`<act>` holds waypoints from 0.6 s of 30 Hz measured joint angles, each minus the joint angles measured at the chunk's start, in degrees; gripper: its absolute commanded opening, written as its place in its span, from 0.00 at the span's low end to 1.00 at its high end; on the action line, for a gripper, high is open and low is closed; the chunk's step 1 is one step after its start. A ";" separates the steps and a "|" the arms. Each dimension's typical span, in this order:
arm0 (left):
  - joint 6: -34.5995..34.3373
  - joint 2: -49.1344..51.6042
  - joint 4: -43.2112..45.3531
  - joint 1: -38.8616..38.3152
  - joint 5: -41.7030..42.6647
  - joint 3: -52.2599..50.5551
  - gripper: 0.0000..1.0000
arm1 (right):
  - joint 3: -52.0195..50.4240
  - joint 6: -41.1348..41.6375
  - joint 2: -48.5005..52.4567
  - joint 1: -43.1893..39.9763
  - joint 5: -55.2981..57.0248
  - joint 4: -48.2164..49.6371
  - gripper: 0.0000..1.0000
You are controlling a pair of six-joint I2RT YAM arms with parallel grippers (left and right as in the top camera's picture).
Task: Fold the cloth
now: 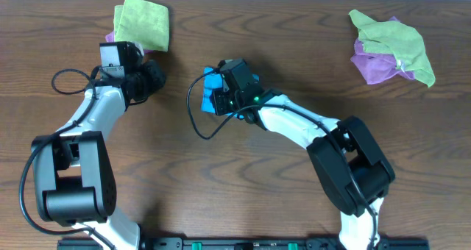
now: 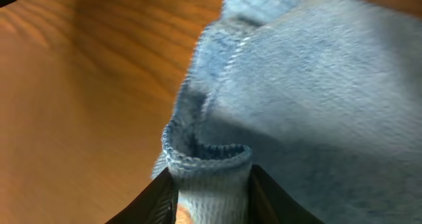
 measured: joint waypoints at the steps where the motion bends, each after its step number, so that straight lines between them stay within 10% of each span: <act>1: 0.00 0.00 0.00 0.00 0.00 0.00 0.06 | 0.00 0.02 0.00 0.02 -0.70 0.00 0.40; 18: -0.04 -0.11 0.00 0.81 0.02 0.00 0.06 | 0.02 0.44 0.00 3.52 -8.04 1.16 0.53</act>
